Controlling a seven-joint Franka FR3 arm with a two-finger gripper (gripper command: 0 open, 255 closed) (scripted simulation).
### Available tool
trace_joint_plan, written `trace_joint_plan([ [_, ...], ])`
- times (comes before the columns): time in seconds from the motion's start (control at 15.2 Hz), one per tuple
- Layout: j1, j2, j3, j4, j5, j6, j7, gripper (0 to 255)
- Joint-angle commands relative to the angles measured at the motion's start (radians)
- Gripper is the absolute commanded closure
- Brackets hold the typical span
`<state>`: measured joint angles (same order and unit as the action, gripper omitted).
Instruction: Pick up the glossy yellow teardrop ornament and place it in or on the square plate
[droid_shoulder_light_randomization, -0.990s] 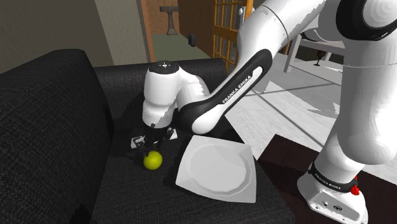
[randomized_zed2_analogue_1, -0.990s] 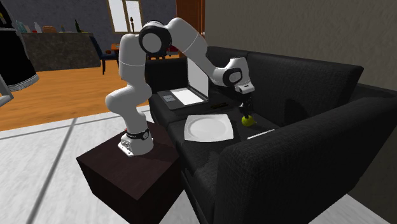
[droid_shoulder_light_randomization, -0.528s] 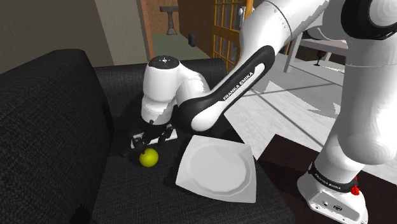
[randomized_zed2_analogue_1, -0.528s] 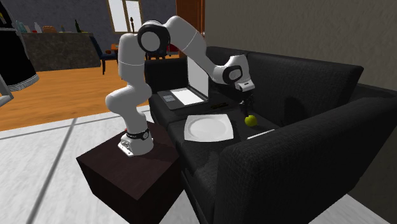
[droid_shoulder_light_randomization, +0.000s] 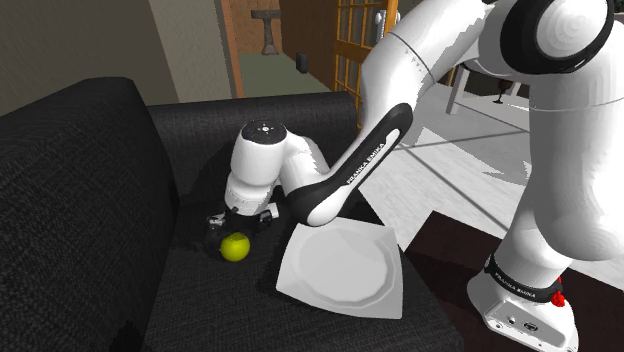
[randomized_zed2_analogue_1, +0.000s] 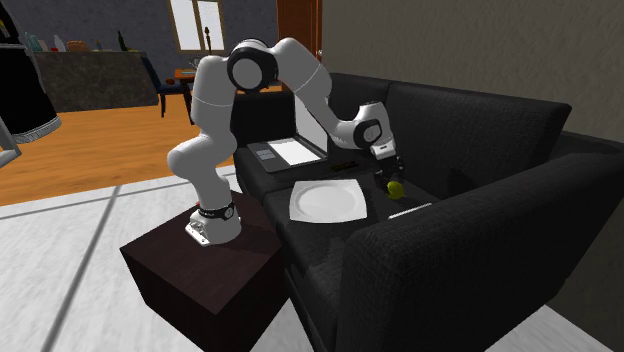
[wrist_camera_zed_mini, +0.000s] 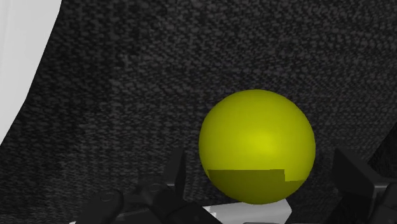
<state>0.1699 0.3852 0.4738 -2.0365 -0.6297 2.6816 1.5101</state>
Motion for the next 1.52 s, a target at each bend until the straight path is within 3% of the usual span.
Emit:
trace_joint_plan([
  [0.0,0.011,0.023,-0.014,0.012,-0.020,0.009,0.014,0],
  [0.53,0.011,0.023,-0.014,0.012,-0.020,0.009,0.014,0],
  [0.59,0.011,0.023,-0.014,0.012,-0.020,0.009,0.014,255],
  [1.19,0.011,0.023,-0.014,0.012,-0.020,0.009,0.014,255],
  [1.45,-0.013,-0.014,0.018,0.013,0.029,-0.025,-0.027,255],
])
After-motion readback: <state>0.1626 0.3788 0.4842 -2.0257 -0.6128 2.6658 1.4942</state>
